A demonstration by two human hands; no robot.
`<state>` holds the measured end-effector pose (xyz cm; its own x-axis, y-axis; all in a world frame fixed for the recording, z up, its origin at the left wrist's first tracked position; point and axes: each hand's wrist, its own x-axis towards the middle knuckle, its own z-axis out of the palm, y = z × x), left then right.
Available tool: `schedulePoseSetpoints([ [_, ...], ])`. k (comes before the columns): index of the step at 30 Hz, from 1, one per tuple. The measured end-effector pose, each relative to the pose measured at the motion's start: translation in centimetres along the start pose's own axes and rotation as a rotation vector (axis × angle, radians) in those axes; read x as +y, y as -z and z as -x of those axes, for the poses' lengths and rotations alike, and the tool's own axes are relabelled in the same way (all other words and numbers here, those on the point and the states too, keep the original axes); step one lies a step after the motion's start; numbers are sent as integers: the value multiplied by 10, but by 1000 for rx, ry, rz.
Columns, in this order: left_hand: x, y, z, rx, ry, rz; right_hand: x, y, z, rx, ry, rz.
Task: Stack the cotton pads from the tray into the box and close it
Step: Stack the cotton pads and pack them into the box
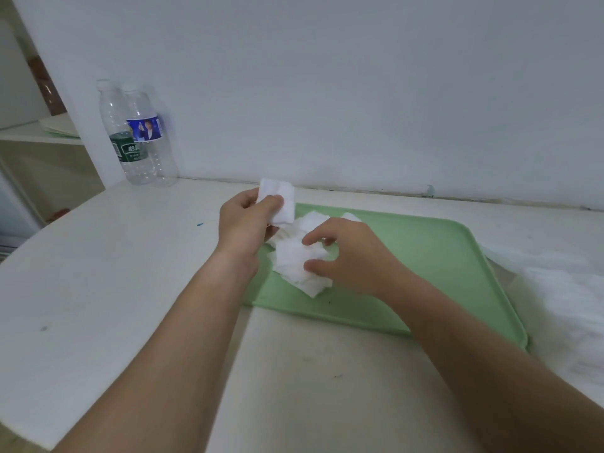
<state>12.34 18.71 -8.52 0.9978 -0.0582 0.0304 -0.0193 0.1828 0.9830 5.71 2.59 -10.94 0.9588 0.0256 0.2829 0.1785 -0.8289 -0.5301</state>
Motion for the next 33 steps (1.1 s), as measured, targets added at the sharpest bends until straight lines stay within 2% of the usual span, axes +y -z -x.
schedulePoseSetpoints([
  [6,-3,-4,2,-24,11,-24,-2,-9,1,-56,3,62],
  [13,-4,-5,1,-34,14,-38,-2,-17,-2,34,28,19],
  [16,-4,-5,2,-30,9,-20,-2,-11,-4,143,-39,-154],
  [19,-2,-3,0,-10,22,31,1,5,-8,243,-220,-495],
  [21,-2,-1,-3,-4,41,70,1,16,-8,242,-303,-793],
  [23,-3,-1,-3,-24,50,71,1,25,-6,210,-338,-965],
  [28,-5,-9,4,-137,31,-23,5,42,-4,119,-273,-1072],
  [31,-5,-13,9,-236,11,-97,4,49,-2,74,-203,-1035],
  [33,-4,-16,13,-291,4,-141,4,52,-3,105,-187,-990],
])
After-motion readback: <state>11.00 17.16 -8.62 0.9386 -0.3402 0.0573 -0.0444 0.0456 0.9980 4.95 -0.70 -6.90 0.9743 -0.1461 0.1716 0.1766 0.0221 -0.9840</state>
